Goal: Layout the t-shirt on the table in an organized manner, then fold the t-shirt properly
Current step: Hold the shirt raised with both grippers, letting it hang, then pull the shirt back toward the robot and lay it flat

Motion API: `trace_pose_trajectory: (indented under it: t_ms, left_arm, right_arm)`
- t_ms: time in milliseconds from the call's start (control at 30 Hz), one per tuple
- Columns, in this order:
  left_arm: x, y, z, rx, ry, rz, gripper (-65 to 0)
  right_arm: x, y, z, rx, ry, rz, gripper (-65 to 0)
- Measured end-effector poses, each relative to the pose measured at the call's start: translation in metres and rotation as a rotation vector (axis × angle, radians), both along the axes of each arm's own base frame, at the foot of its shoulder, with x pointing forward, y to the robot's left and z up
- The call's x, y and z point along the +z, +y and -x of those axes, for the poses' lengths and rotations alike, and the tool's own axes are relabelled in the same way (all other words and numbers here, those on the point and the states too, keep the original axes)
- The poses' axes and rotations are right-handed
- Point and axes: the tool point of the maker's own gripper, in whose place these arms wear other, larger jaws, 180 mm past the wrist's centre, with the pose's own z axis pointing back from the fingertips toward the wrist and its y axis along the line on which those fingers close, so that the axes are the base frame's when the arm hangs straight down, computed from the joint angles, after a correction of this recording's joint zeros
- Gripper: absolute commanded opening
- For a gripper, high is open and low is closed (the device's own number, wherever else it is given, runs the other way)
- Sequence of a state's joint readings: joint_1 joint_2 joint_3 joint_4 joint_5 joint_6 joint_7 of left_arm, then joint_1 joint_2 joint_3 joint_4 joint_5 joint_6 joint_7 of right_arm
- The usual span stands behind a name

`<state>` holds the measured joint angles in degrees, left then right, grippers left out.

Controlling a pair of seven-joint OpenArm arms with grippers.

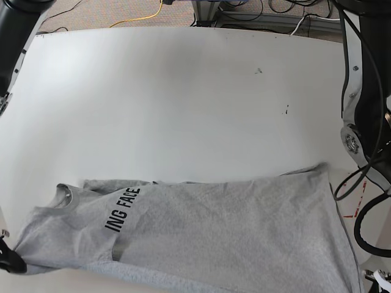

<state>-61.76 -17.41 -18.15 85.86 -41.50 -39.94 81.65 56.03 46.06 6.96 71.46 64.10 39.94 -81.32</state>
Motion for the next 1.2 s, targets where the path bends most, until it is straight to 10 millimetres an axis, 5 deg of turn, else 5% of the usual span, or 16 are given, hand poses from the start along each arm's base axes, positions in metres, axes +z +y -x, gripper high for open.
trace_pose_trajectory:
  t_ms: [533,967,1200]
  left_arm:
    - [-0.148,-0.010,0.045,-0.029,0.244,-0.065,-64.9]
    - [-0.249,0.017,0.129,0.010,0.463,-0.057,-64.9]
    - [-0.289,0.039,0.182,0.065,0.584,-0.013,-64.9]
  right_arm:
    - [-0.135,0.001,0.065,-0.010,0.230,-0.071,-65.0]
    - [-0.223,0.014,0.141,-0.005,0.444,-0.104,-65.0]
    - [-0.251,0.013,0.182,-0.026,0.536,-0.166,-65.0]
